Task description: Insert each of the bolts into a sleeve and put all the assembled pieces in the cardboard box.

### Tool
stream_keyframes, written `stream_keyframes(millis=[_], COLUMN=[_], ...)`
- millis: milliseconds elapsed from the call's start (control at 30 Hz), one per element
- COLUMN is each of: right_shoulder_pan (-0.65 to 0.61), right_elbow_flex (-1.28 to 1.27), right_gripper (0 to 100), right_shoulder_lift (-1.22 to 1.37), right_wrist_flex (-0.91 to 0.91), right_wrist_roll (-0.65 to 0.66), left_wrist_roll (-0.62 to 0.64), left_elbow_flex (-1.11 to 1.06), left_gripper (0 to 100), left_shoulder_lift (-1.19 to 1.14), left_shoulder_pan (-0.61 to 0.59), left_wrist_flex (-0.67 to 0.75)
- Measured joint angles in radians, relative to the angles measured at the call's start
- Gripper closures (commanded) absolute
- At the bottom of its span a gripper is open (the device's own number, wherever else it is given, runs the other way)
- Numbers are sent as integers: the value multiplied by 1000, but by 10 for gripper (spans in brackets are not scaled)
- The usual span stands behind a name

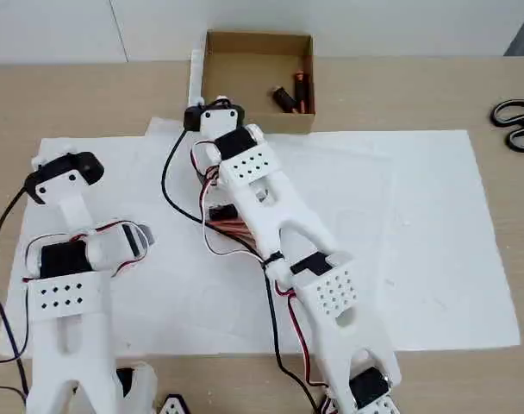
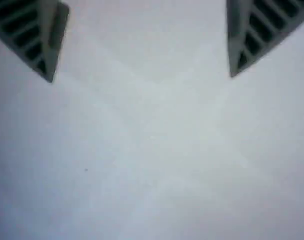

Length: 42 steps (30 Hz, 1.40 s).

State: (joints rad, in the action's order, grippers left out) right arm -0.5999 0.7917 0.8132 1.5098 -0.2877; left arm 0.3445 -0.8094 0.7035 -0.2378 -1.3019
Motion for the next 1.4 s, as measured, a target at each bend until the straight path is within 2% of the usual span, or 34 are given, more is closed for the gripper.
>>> stream_keyframes(millis=[100,333,1133,1367,1400], right_shoulder_pan=[0,-2,21,61,68], right_elbow_flex=[0,0,12,9,9], right_gripper=[760,849,854,998,995], right_shoulder_lift=[12,34,84,89,89], right_wrist_flex=[-12,-17,-17,-17,-17], right_wrist_roll=[0,-2,21,21,21], left_wrist_roll=[0,0,0,0,0], left_elbow_flex=[0,0,0,0,0], left_gripper=[785,785,785,785,785], left_shoulder_lift=[0,0,0,0,0], left_shoulder_pan=[0,0,0,0,0], left_wrist_flex=[0,0,0,0,0])
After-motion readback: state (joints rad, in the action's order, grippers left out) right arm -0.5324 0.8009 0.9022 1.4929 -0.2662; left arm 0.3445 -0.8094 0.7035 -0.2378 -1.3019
